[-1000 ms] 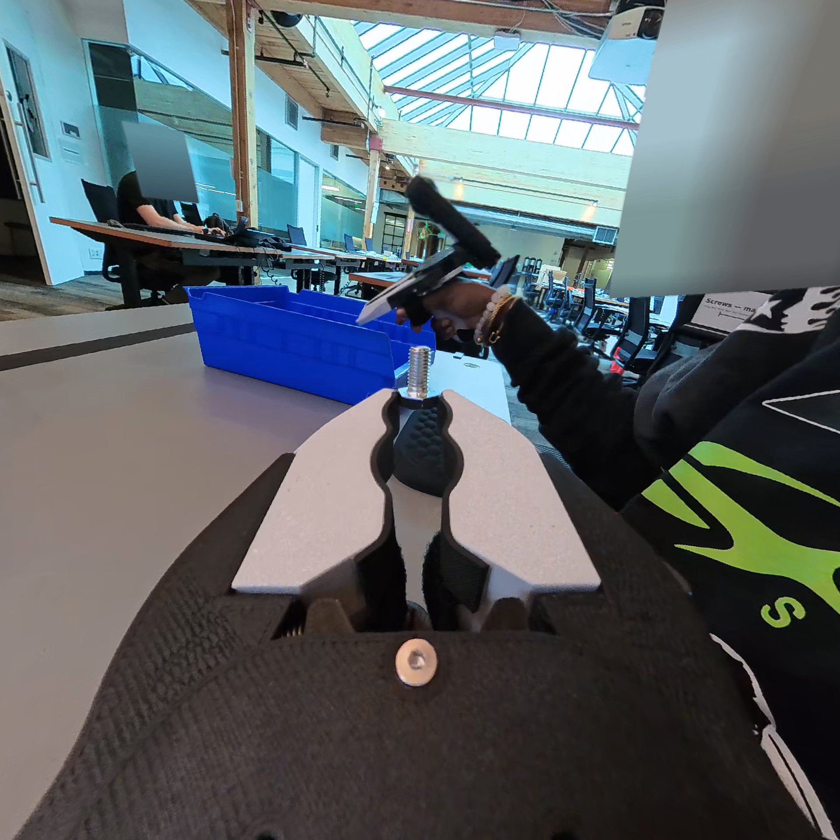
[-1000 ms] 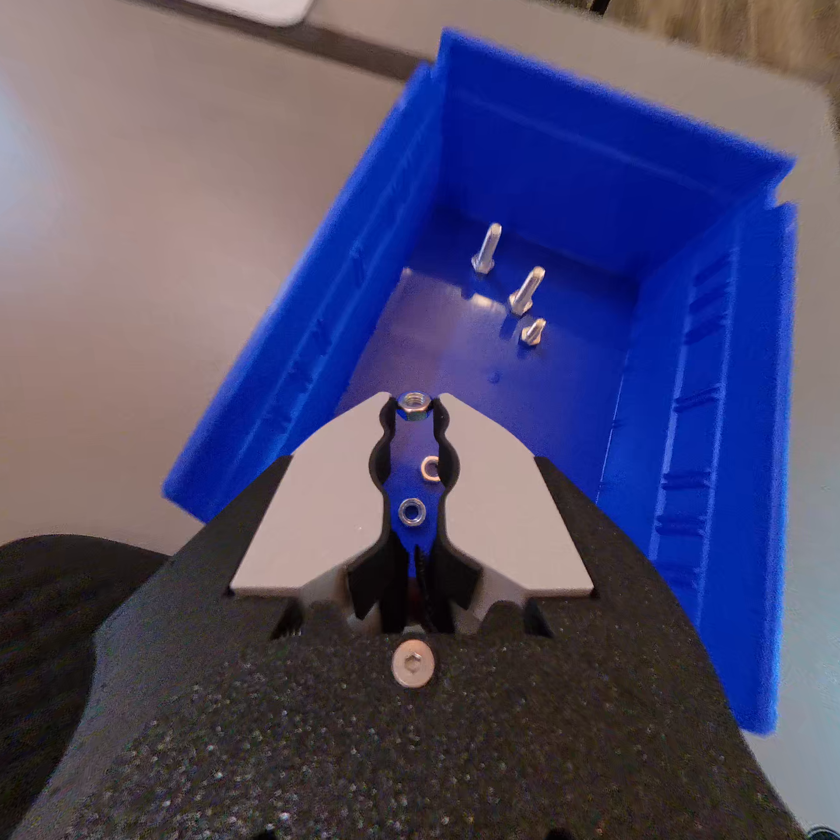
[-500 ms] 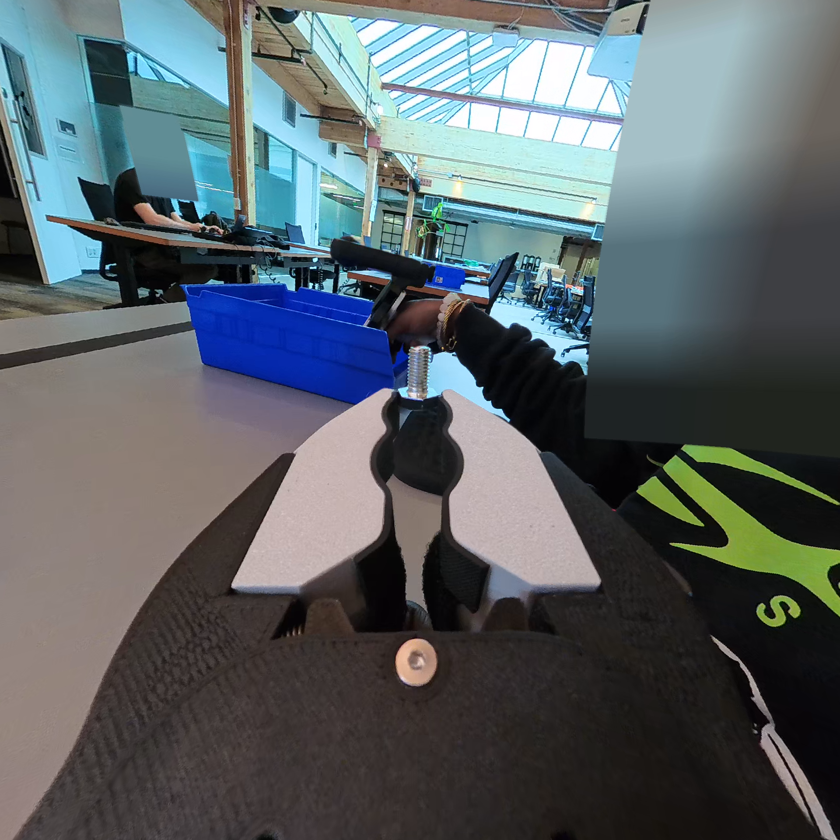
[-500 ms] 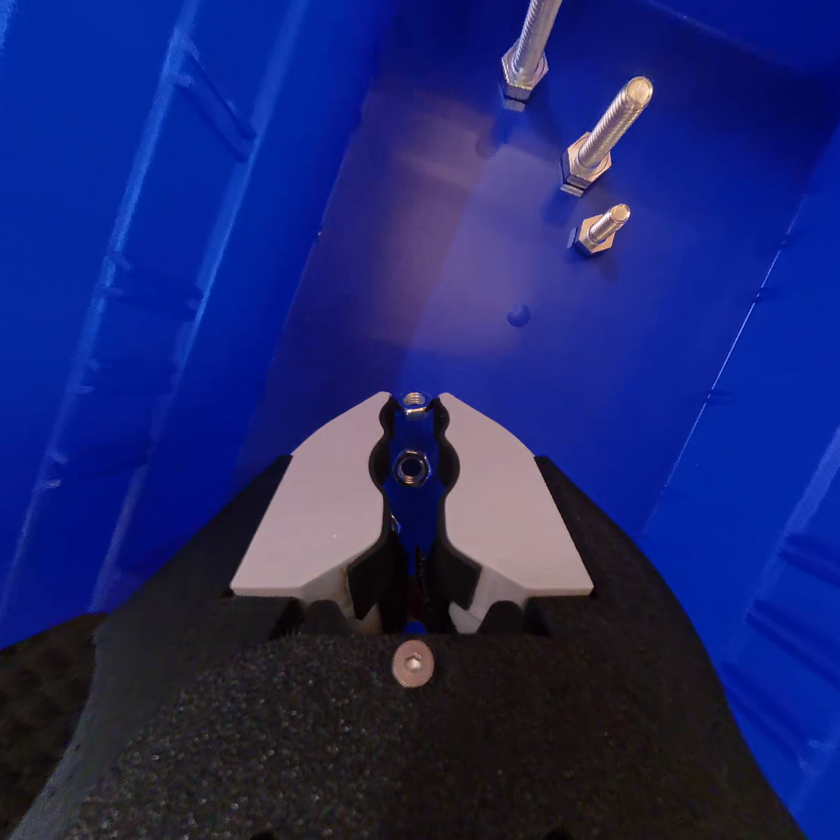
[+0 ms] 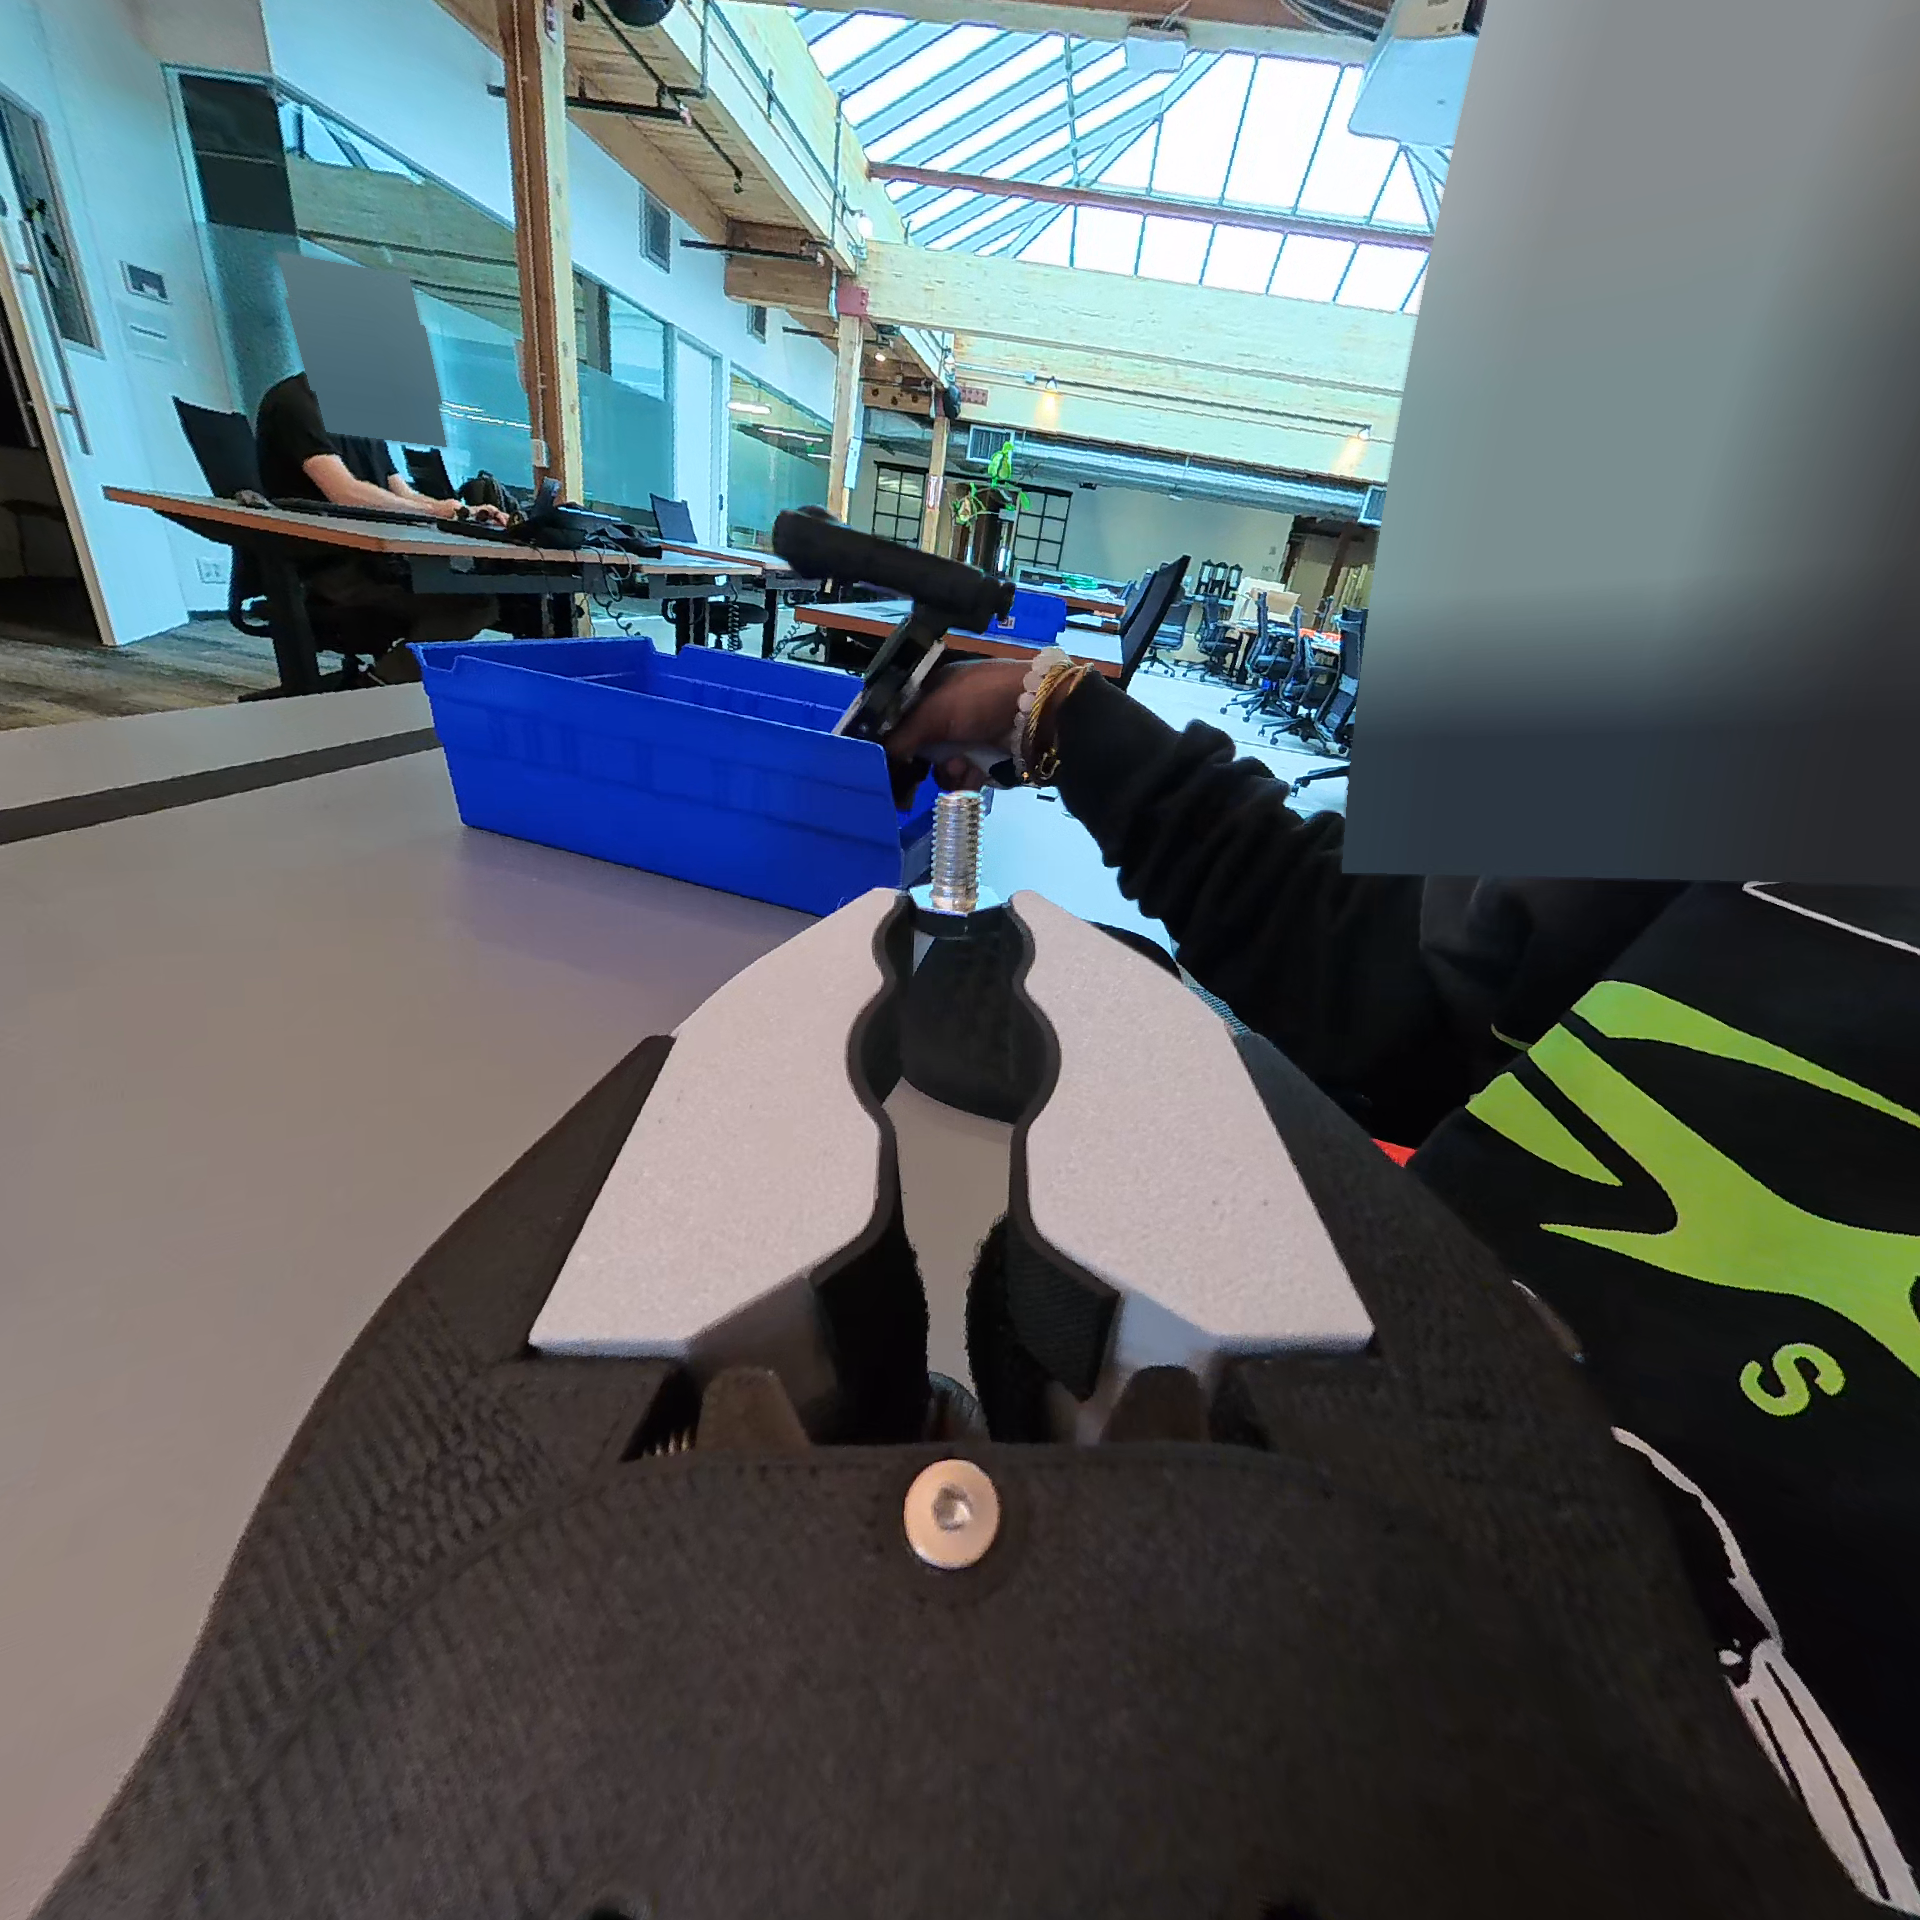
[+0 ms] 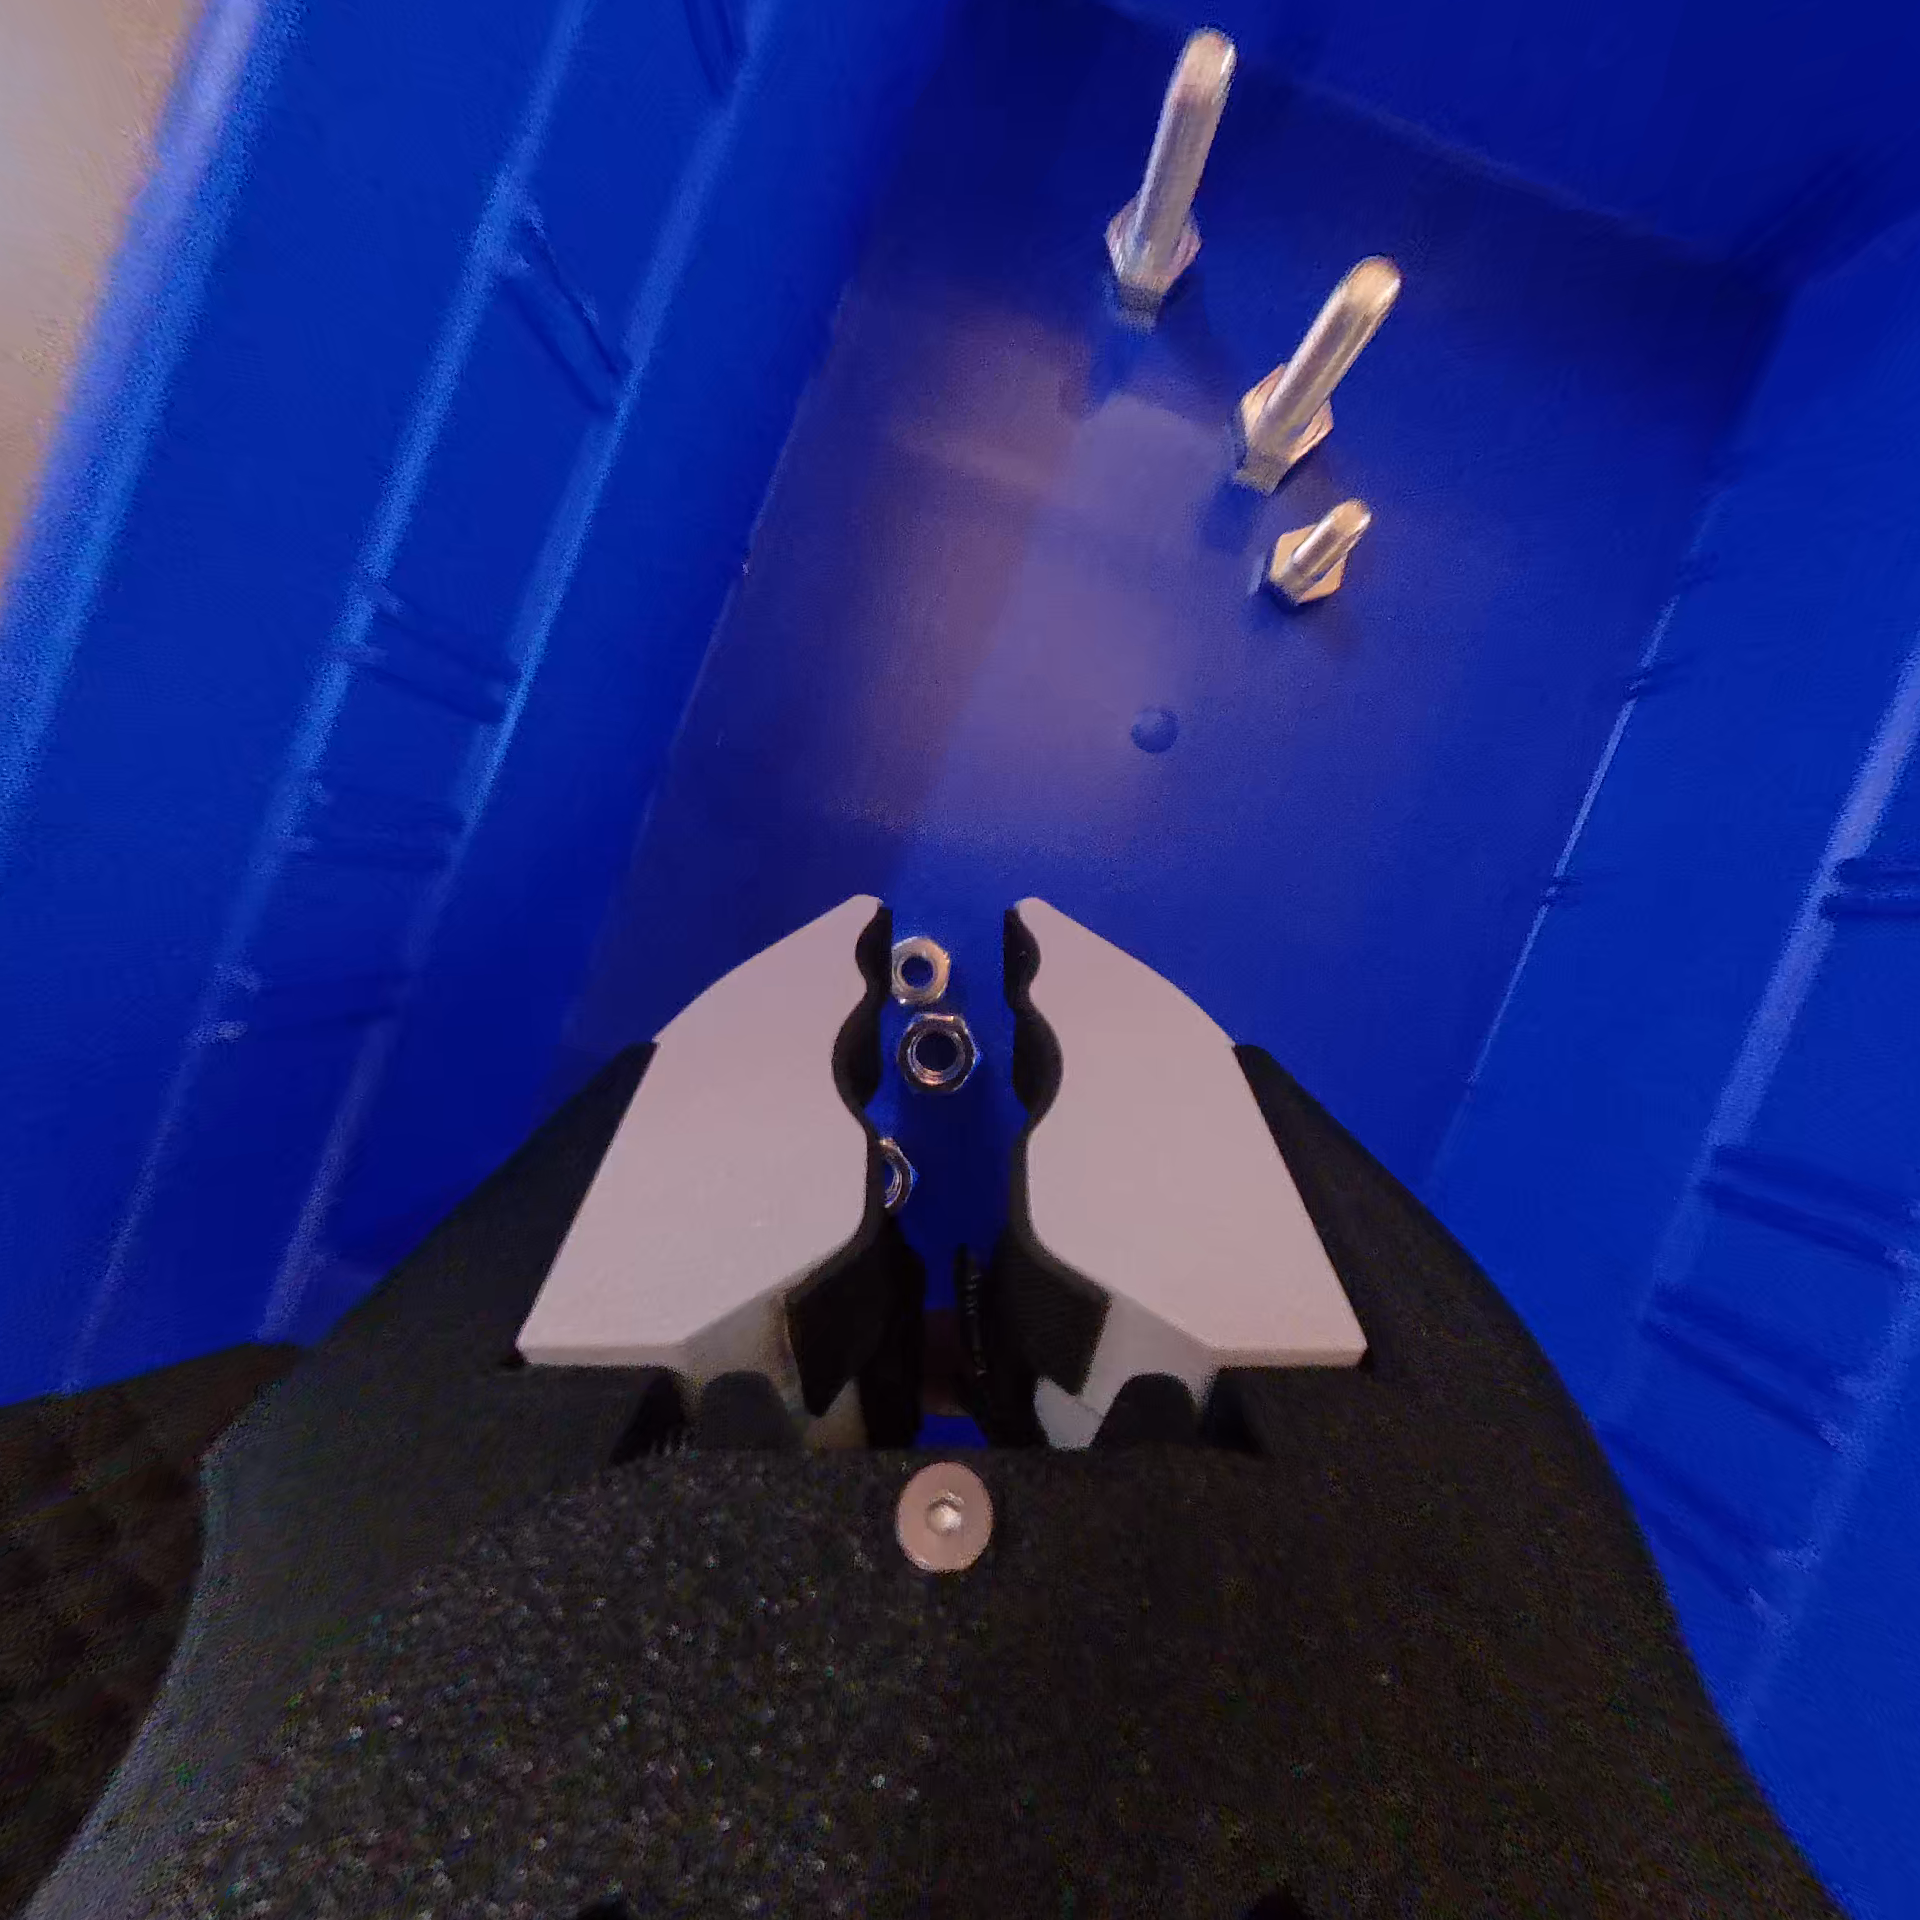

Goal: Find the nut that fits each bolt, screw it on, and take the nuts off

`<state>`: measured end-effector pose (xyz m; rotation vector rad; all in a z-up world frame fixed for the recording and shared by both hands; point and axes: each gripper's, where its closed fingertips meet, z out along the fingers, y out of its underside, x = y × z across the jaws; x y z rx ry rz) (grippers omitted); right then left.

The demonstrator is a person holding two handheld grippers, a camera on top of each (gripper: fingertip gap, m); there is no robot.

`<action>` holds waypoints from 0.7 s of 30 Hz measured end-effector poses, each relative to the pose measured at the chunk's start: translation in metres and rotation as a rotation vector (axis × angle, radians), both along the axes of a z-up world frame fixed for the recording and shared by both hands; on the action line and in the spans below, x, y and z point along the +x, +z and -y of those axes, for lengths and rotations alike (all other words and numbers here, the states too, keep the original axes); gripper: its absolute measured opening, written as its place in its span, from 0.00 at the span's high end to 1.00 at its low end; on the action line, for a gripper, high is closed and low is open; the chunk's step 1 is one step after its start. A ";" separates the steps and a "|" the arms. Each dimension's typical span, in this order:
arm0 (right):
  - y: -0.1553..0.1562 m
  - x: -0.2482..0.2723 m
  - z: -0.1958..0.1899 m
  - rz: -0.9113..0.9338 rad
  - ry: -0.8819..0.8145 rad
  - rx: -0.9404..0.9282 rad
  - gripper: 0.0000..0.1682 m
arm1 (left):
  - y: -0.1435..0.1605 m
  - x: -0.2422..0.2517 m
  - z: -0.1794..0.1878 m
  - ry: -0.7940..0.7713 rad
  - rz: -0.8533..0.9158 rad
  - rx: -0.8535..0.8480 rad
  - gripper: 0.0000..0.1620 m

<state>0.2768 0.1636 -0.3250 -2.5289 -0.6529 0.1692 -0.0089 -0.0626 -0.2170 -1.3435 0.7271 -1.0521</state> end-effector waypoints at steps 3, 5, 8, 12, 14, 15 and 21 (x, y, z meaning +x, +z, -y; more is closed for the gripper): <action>0.033 -0.013 -0.005 -0.056 0.004 0.176 0.87 | 0.000 0.000 -0.001 0.002 0.001 -0.003 0.90; 0.077 -0.041 0.000 -0.167 0.061 0.380 0.87 | 0.000 -0.001 -0.002 0.006 0.004 -0.007 0.90; 0.142 -0.115 0.044 -0.424 0.314 0.591 0.86 | -0.001 0.000 -0.002 0.006 0.001 -0.009 0.90; 0.174 -0.214 0.142 -0.662 0.758 0.563 0.86 | -0.001 0.000 -0.002 0.009 -0.005 -0.006 0.90; 0.167 -0.247 0.180 -0.692 0.916 0.483 0.87 | -0.001 0.000 -0.001 0.009 -0.009 -0.002 0.90; 0.160 -0.260 0.194 -0.691 0.971 0.440 0.87 | -0.001 0.001 -0.001 0.010 -0.011 0.001 0.90; 0.131 -0.300 0.226 -0.668 1.082 0.320 0.90 | -0.001 0.001 0.000 0.011 -0.018 0.011 0.90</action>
